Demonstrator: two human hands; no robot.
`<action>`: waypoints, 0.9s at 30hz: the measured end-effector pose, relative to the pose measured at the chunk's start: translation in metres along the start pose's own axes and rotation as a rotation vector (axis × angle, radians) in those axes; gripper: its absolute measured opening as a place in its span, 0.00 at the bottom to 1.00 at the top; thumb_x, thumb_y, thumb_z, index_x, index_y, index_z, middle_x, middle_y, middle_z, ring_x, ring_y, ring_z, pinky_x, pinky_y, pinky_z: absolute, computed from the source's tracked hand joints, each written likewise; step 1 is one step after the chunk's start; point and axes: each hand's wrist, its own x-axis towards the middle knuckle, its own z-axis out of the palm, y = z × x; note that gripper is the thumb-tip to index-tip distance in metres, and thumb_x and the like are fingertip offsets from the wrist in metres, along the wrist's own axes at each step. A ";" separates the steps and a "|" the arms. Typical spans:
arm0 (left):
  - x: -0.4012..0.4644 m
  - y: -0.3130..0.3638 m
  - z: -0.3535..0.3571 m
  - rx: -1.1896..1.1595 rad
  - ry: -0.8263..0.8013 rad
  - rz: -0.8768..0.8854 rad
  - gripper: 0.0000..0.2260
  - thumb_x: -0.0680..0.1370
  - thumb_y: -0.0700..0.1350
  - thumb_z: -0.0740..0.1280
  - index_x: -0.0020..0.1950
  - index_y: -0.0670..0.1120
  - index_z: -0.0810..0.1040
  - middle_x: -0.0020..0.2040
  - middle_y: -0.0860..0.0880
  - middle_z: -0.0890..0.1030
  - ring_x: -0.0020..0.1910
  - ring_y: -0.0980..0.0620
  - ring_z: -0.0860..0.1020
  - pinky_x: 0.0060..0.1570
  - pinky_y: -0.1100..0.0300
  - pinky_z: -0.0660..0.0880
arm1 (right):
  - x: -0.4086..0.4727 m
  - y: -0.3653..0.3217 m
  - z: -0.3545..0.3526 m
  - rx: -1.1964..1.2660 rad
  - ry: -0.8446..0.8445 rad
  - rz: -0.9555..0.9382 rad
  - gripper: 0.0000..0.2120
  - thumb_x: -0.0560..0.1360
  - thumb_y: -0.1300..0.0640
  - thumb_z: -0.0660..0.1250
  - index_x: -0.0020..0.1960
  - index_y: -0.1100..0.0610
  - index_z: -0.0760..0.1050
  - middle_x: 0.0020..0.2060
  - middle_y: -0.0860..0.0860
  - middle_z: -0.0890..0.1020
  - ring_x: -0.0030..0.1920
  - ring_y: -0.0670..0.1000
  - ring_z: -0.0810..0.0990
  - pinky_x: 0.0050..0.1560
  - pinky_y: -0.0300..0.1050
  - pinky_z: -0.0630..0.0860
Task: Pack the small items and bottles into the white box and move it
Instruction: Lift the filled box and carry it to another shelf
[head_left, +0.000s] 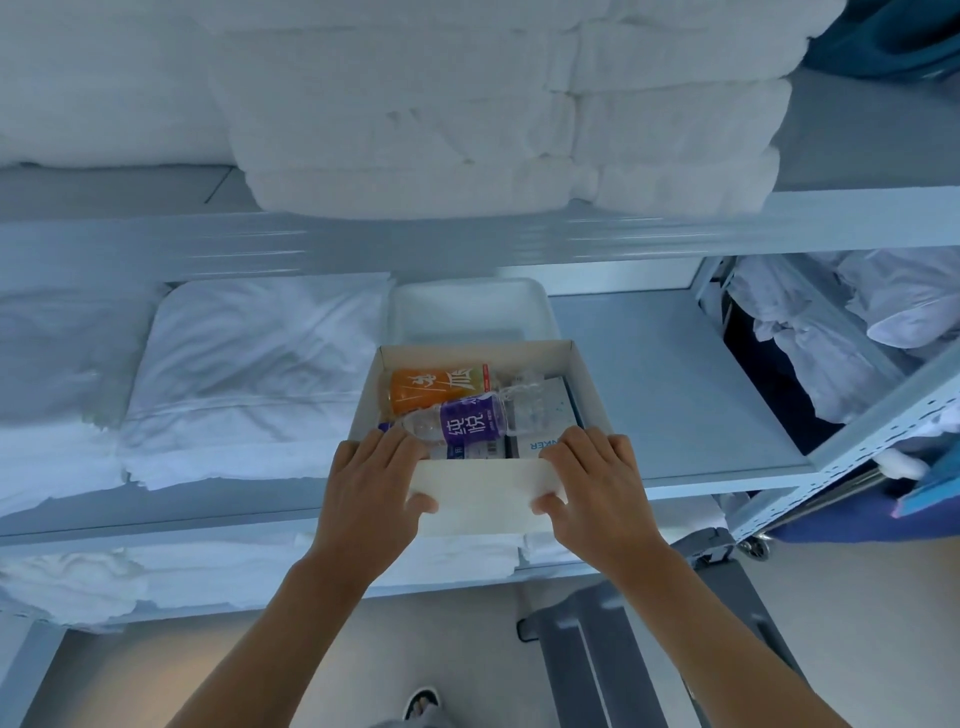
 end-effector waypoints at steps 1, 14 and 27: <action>0.003 -0.004 0.003 -0.003 -0.004 -0.001 0.33 0.58 0.54 0.86 0.55 0.51 0.71 0.52 0.50 0.83 0.48 0.47 0.82 0.53 0.52 0.78 | 0.003 0.001 0.004 -0.002 -0.006 -0.001 0.28 0.58 0.50 0.86 0.52 0.53 0.75 0.48 0.49 0.77 0.47 0.52 0.74 0.52 0.45 0.64; 0.057 -0.072 0.057 -0.068 -0.057 0.019 0.35 0.56 0.55 0.87 0.53 0.52 0.70 0.51 0.52 0.83 0.49 0.49 0.81 0.51 0.55 0.77 | 0.058 0.017 0.061 -0.056 -0.071 0.012 0.30 0.59 0.49 0.85 0.54 0.52 0.72 0.49 0.48 0.75 0.48 0.50 0.71 0.52 0.45 0.65; 0.074 -0.077 0.119 -0.086 -0.085 0.034 0.36 0.56 0.54 0.87 0.57 0.51 0.71 0.55 0.51 0.83 0.52 0.48 0.82 0.51 0.55 0.76 | 0.058 0.056 0.113 -0.040 -0.101 0.031 0.29 0.59 0.50 0.84 0.53 0.53 0.73 0.48 0.47 0.74 0.47 0.50 0.72 0.51 0.44 0.63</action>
